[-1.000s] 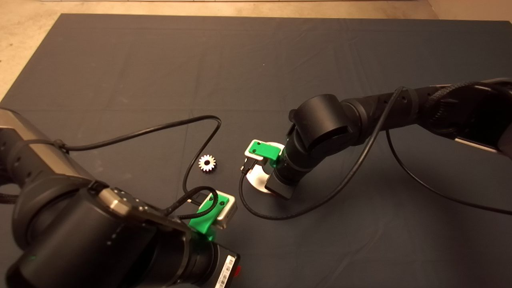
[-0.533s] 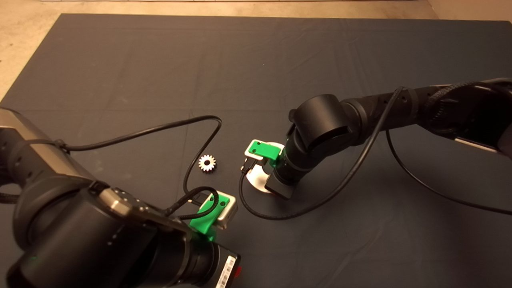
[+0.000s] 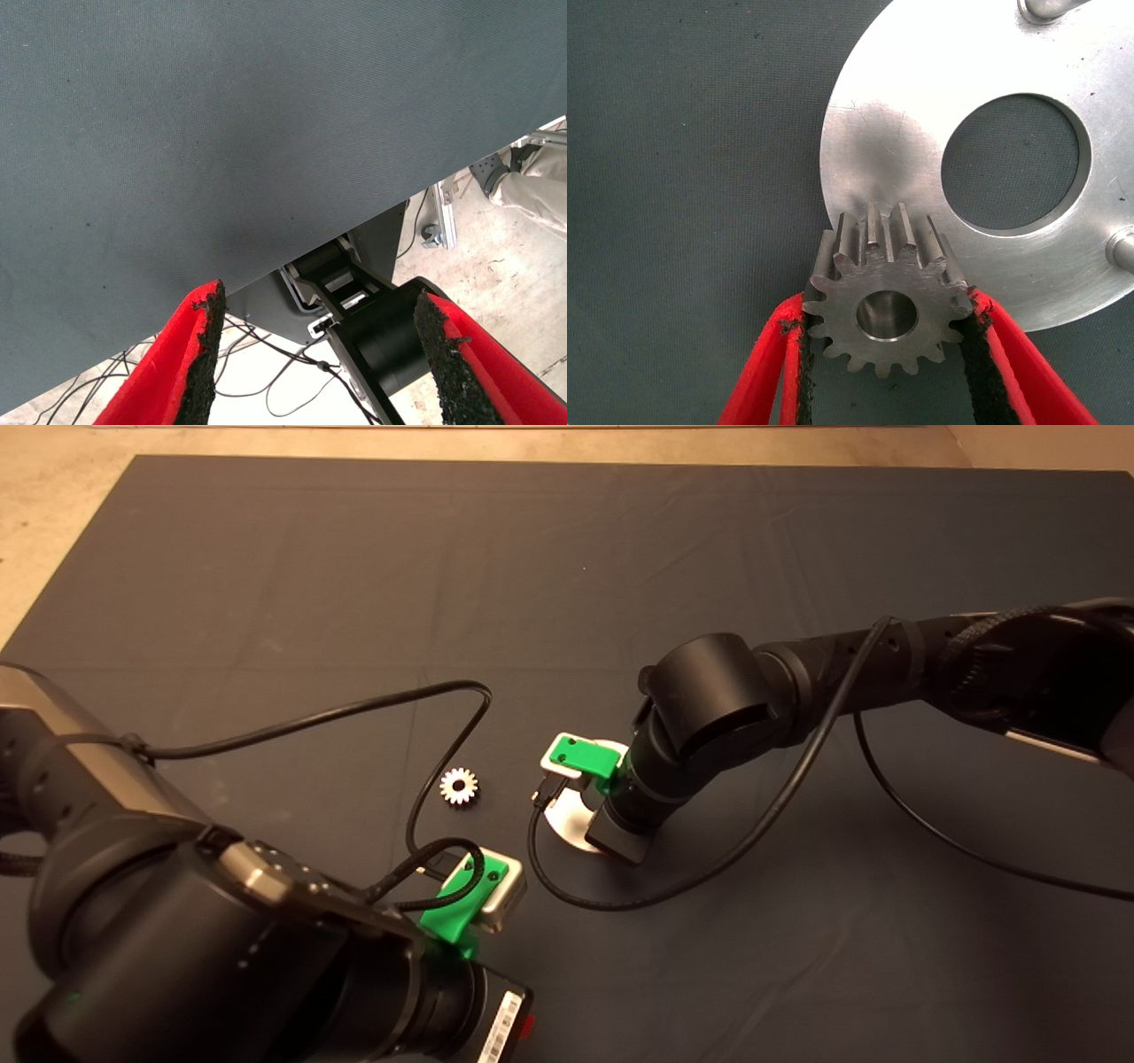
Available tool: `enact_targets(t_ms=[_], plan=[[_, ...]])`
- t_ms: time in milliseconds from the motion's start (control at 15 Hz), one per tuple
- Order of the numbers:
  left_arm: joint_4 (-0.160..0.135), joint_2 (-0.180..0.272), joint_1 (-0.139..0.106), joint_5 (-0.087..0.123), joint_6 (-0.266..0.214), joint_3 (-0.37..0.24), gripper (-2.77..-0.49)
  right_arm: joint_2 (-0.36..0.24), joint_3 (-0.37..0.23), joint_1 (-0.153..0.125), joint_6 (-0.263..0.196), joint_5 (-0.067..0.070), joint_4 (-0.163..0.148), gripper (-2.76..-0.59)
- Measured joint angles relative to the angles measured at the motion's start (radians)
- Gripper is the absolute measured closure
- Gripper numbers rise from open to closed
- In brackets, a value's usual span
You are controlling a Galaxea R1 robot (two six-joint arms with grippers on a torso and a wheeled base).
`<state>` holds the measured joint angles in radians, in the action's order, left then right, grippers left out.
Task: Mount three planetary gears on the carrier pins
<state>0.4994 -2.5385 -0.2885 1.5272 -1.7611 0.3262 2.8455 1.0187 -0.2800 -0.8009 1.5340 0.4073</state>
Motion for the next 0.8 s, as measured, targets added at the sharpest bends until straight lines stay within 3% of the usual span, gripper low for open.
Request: enact_targets(t_ms=[800], plan=[[0.002, 0.000, 0.000, 0.000, 0.000, 0.000, -1.47, 0.019, 0.005, 0.000, 0.000, 0.009, 0.007, -0.92]])
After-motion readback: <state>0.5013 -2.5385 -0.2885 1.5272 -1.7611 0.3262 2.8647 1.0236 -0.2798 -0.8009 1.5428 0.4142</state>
